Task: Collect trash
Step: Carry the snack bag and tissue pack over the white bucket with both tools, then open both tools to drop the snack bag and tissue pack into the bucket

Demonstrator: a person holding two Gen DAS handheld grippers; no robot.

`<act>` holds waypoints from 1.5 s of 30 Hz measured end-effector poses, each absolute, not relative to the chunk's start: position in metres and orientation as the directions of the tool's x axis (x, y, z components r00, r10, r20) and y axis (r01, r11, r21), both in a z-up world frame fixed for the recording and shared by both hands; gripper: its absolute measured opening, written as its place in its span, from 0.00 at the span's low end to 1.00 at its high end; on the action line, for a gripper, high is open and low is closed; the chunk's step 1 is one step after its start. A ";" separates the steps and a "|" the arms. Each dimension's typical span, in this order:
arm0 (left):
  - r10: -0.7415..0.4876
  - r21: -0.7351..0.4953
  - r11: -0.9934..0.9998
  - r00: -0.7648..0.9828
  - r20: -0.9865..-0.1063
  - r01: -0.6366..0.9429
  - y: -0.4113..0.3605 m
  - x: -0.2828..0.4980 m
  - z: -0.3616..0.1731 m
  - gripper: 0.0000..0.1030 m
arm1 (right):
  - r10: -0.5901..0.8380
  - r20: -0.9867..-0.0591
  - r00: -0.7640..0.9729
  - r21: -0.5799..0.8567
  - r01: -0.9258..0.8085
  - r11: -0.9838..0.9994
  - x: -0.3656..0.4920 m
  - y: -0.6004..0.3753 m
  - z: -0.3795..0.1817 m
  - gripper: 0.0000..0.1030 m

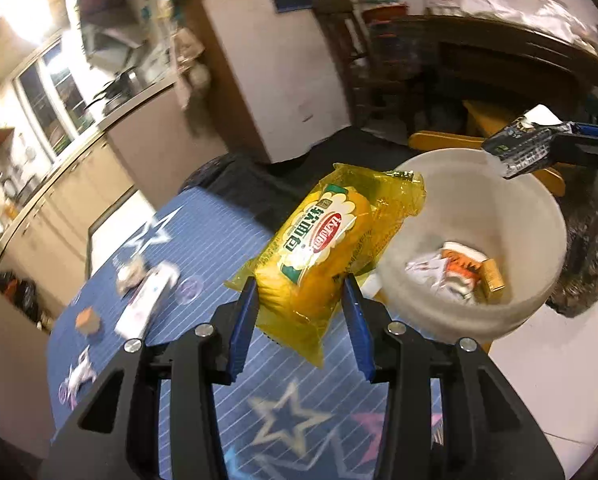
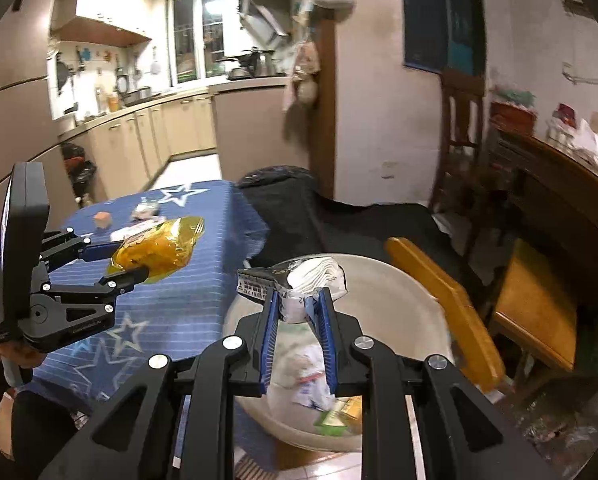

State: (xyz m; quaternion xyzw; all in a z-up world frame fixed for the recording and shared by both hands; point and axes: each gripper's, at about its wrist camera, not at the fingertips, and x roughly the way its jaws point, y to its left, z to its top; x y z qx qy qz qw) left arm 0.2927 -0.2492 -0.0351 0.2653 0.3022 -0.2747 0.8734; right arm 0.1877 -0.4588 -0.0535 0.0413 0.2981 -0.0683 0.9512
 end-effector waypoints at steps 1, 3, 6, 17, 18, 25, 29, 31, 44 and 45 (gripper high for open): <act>-0.323 0.300 0.701 0.663 -0.675 0.647 -0.256 0.293 -0.036 0.39 | -0.114 -0.577 0.808 0.039 0.167 0.985 0.186 -0.467 -0.055 0.20; -0.337 0.301 0.679 0.649 -0.682 0.669 -0.276 0.291 -0.039 0.39 | -0.131 -0.586 0.800 0.043 0.192 0.980 0.179 -0.486 -0.060 0.20; -0.349 0.308 0.653 0.635 -0.689 0.692 -0.302 0.289 -0.043 0.39 | -0.156 -0.596 0.788 0.042 0.225 0.973 0.173 -0.508 -0.067 0.20; -0.361 0.352 0.564 0.606 -0.708 0.747 -0.371 0.286 -0.064 0.39 | -0.204 -0.645 0.736 0.024 0.287 0.958 0.182 -0.555 -0.103 0.20; -0.359 0.354 0.561 0.605 -0.710 0.749 -0.374 0.286 -0.065 0.39 | -0.207 -0.648 0.733 0.022 0.289 0.957 0.185 -0.557 -0.105 0.20; -0.352 0.354 0.542 0.588 -0.729 0.763 -0.386 0.289 -0.075 0.39 | -0.214 -0.663 0.717 0.005 0.291 0.957 0.201 -0.556 -0.113 0.20; -0.348 0.358 0.534 0.585 -0.733 0.766 -0.387 0.291 -0.078 0.39 | -0.215 -0.670 0.710 -0.003 0.288 0.958 0.206 -0.551 -0.117 0.20; -0.347 0.358 0.532 0.584 -0.734 0.767 -0.386 0.292 -0.078 0.39 | -0.215 -0.672 0.708 -0.006 0.285 0.958 0.208 -0.548 -0.119 0.20; -0.355 0.302 0.526 0.528 -0.772 0.795 -0.382 0.307 -0.079 0.39 | -0.218 -0.681 0.699 -0.025 0.275 0.961 0.217 -0.542 -0.120 0.20; -0.354 0.304 0.526 0.529 -0.771 0.795 -0.382 0.308 -0.079 0.39 | -0.217 -0.680 0.700 -0.025 0.274 0.961 0.218 -0.541 -0.120 0.20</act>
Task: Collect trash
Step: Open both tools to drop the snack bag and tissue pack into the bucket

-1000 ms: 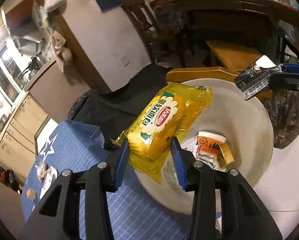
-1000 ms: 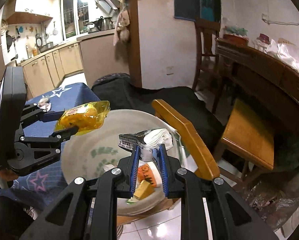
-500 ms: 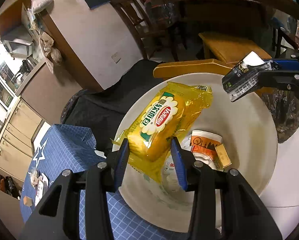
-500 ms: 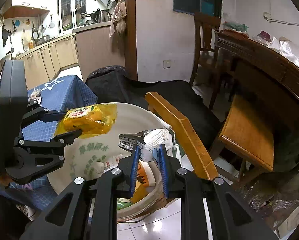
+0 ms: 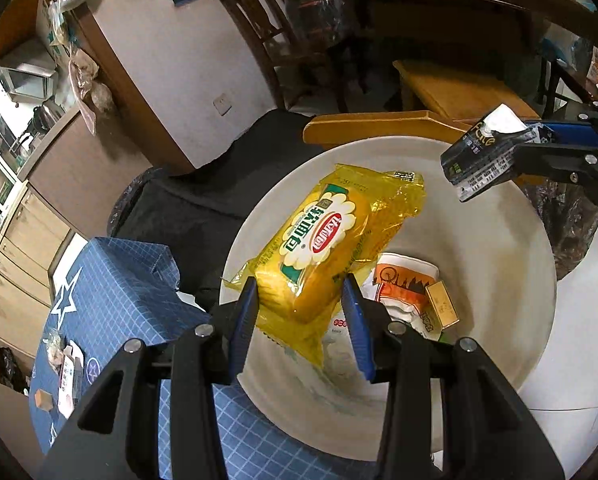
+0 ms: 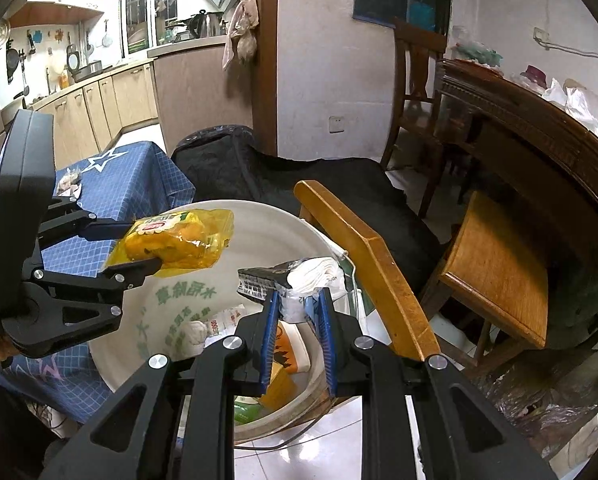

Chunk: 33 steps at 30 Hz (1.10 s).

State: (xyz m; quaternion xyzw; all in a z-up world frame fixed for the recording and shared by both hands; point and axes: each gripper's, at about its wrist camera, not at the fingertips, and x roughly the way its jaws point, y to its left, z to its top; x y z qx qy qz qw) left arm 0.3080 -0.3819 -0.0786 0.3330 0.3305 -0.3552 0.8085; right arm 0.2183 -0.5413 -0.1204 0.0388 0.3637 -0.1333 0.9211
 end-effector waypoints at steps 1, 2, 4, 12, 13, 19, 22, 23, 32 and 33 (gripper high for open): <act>-0.355 0.305 0.524 0.530 -0.770 0.795 -0.382 0.308 -0.079 0.39 | -0.217 -0.681 0.699 -0.027 0.273 0.962 0.219 -0.541 -0.120 0.20; -0.356 0.305 0.523 0.529 -0.770 0.796 -0.382 0.308 -0.079 0.39 | -0.217 -0.681 0.699 -0.028 0.271 0.962 0.219 -0.540 -0.120 0.20; -0.355 0.310 0.523 0.533 -0.768 0.794 -0.383 0.308 -0.079 0.39 | -0.215 -0.682 0.699 -0.030 0.267 0.963 0.221 -0.538 -0.120 0.20; -0.348 0.319 0.529 0.544 -0.764 0.786 -0.381 0.308 -0.080 0.39 | -0.216 -0.684 0.697 -0.038 0.261 0.965 0.227 -0.536 -0.121 0.21; -0.346 0.322 0.532 0.548 -0.762 0.783 -0.382 0.309 -0.080 0.40 | -0.214 -0.683 0.698 -0.037 0.259 0.965 0.227 -0.536 -0.121 0.21; -0.323 0.350 0.555 0.583 -0.746 0.755 -0.381 0.309 -0.079 0.48 | -0.220 -0.672 0.707 -0.033 0.269 0.963 0.230 -0.539 -0.122 0.36; -0.331 0.350 0.551 0.584 -0.741 0.757 -0.380 0.308 -0.077 0.48 | -0.222 -0.671 0.708 -0.034 0.270 0.962 0.228 -0.539 -0.122 0.36; -0.331 0.354 0.550 0.587 -0.739 0.756 -0.380 0.307 -0.077 0.48 | -0.223 -0.671 0.707 -0.035 0.270 0.962 0.229 -0.539 -0.122 0.36; -0.334 0.358 0.554 0.595 -0.732 0.751 -0.378 0.305 -0.076 0.48 | -0.225 -0.676 0.701 -0.041 0.270 0.962 0.227 -0.540 -0.121 0.36; -0.334 0.357 0.556 0.595 -0.731 0.751 -0.377 0.305 -0.075 0.48 | -0.227 -0.677 0.700 -0.045 0.269 0.962 0.227 -0.540 -0.121 0.36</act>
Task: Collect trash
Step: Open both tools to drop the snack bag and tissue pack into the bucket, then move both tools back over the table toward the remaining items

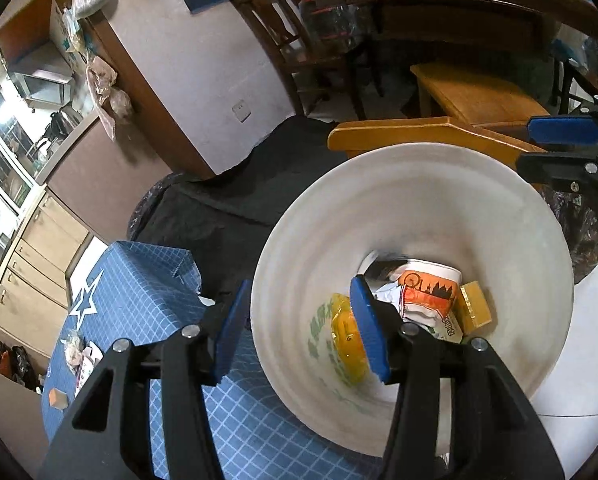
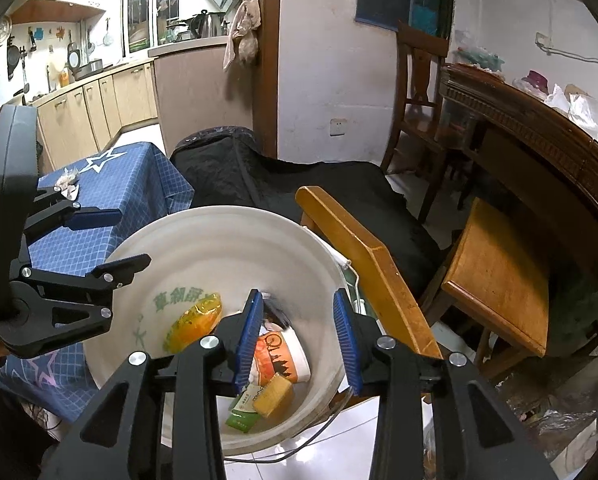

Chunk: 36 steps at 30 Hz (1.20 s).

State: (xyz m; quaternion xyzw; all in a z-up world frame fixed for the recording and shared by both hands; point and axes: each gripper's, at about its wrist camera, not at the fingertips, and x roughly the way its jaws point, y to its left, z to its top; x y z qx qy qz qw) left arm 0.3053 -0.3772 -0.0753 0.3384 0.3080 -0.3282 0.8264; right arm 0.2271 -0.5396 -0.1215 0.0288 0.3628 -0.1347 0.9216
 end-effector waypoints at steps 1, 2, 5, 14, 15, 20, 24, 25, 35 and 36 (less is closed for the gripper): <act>-0.334 0.356 0.558 0.595 -0.731 0.750 -0.377 0.306 -0.075 0.48 | -0.226 -0.678 0.700 -0.045 0.267 0.963 0.227 -0.539 -0.122 0.36; -0.333 0.355 0.561 0.597 -0.730 0.748 -0.376 0.306 -0.074 0.48 | -0.226 -0.679 0.698 -0.047 0.266 0.963 0.227 -0.538 -0.122 0.36; -0.333 0.357 0.565 0.601 -0.727 0.744 -0.375 0.306 -0.073 0.48 | -0.232 -0.683 0.693 -0.057 0.265 0.962 0.228 -0.537 -0.122 0.36; -0.349 0.350 0.566 0.601 -0.719 0.747 -0.367 0.304 -0.072 0.48 | -0.240 -0.686 0.687 -0.088 0.249 0.964 0.230 -0.528 -0.122 0.36; -0.352 0.345 0.568 0.600 -0.718 0.747 -0.365 0.304 -0.072 0.48 | -0.234 -0.686 0.689 -0.086 0.243 0.966 0.231 -0.526 -0.121 0.36; -0.361 0.315 0.595 0.596 -0.718 0.740 -0.341 0.307 -0.074 0.48 | -0.200 -0.688 0.698 -0.064 0.216 0.974 0.232 -0.514 -0.118 0.36; -0.360 0.270 0.634 0.586 -0.726 0.725 -0.312 0.314 -0.077 0.48 | -0.178 -0.684 0.708 -0.059 0.189 0.980 0.238 -0.499 -0.116 0.36; -0.357 0.264 0.644 0.587 -0.727 0.718 -0.305 0.316 -0.077 0.48 | -0.170 -0.681 0.712 -0.055 0.181 0.982 0.240 -0.493 -0.117 0.36; -0.302 0.300 0.728 0.681 -0.668 0.617 -0.241 0.300 -0.073 0.48 | -0.098 -0.682 0.724 -0.035 0.102 0.994 0.251 -0.428 -0.128 0.38; -0.296 0.300 0.735 0.686 -0.665 0.608 -0.234 0.300 -0.073 0.48 | -0.089 -0.683 0.725 -0.033 0.092 0.995 0.253 -0.418 -0.129 0.40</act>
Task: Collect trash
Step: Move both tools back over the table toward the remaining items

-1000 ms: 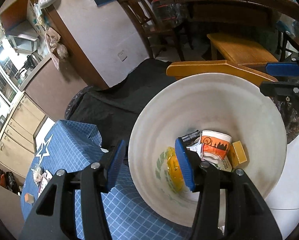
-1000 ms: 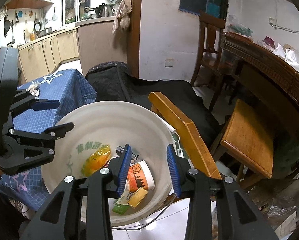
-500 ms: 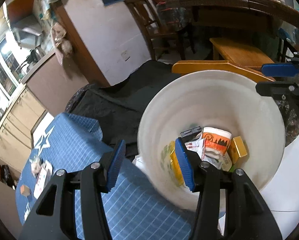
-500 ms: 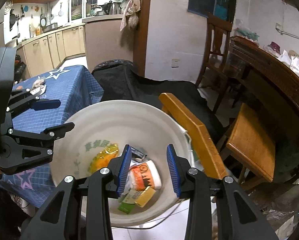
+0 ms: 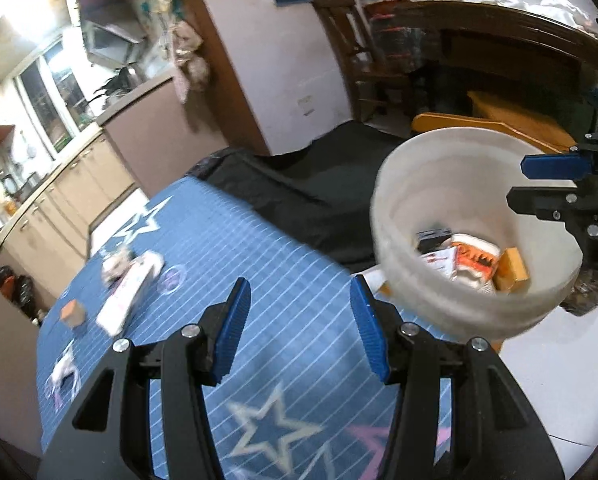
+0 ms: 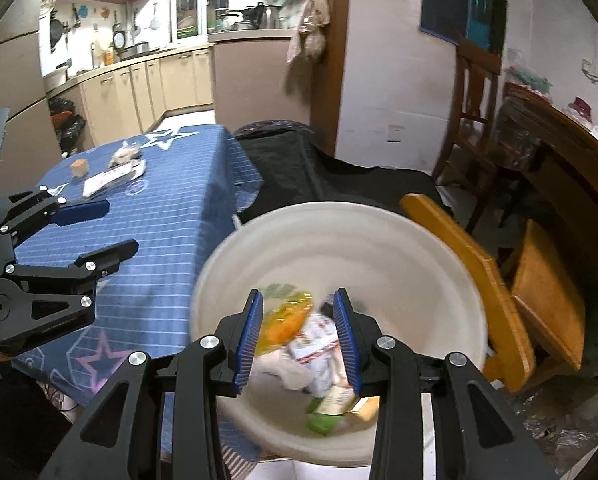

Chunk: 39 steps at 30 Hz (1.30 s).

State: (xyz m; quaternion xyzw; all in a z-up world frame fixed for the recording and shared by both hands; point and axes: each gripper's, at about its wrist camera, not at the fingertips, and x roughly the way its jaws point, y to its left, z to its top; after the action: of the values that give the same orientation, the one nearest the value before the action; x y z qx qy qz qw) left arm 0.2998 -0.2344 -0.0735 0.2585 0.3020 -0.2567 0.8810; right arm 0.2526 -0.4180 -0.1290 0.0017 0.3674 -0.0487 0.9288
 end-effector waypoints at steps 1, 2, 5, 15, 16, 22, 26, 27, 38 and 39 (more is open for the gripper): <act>-0.287 0.298 0.747 0.692 -0.663 0.595 -0.224 0.299 -0.074 0.48 | -0.082 -0.683 0.726 -0.031 0.084 0.996 0.254 -0.412 -0.130 0.47; -0.279 0.297 0.754 0.696 -0.661 0.585 -0.218 0.299 -0.074 0.48 | -0.073 -0.684 0.726 -0.029 0.073 0.997 0.255 -0.405 -0.131 0.52; -0.251 0.297 0.781 0.711 -0.656 0.550 -0.193 0.298 -0.075 0.50 | -0.050 -0.691 0.721 -0.045 0.026 0.999 0.264 -0.378 -0.133 0.53; -0.194 0.300 0.833 0.753 -0.628 0.465 -0.121 0.296 -0.072 0.51 | 0.032 -0.703 0.710 -0.061 -0.105 0.993 0.303 -0.295 -0.126 0.53; -0.189 0.303 0.835 0.758 -0.625 0.458 -0.116 0.296 -0.072 0.51 | 0.039 -0.705 0.708 -0.064 -0.118 0.991 0.308 -0.286 -0.126 0.53; -0.162 0.286 0.863 0.766 -0.623 0.415 -0.079 0.304 -0.071 0.53 | 0.076 -0.721 0.689 -0.067 -0.179 0.981 0.341 -0.240 -0.126 0.55; -0.142 0.273 0.880 0.764 -0.630 0.388 -0.052 0.315 -0.074 0.56 | 0.078 -0.731 0.678 -0.091 -0.210 0.974 0.364 -0.217 -0.129 0.55; -0.139 0.269 0.883 0.760 -0.635 0.386 -0.046 0.318 -0.076 0.56 | 0.080 -0.733 0.676 -0.090 -0.213 0.973 0.368 -0.215 -0.130 0.56; -0.045 0.288 0.891 0.699 -0.714 0.351 0.079 0.391 -0.098 0.58 | 0.219 -0.731 0.647 -0.005 -0.326 0.945 0.433 -0.174 -0.141 0.75; -0.038 0.303 0.883 0.698 -0.716 0.359 0.085 0.398 -0.099 0.58 | 0.224 -0.730 0.645 -0.001 -0.330 0.944 0.439 -0.173 -0.140 0.77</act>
State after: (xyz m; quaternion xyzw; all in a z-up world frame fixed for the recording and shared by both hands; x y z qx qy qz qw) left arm 0.3983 0.0846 -0.0989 0.2151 0.3728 -0.1106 0.8958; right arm 0.4391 -0.1728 -0.1398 -0.0672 0.3922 0.1532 0.9045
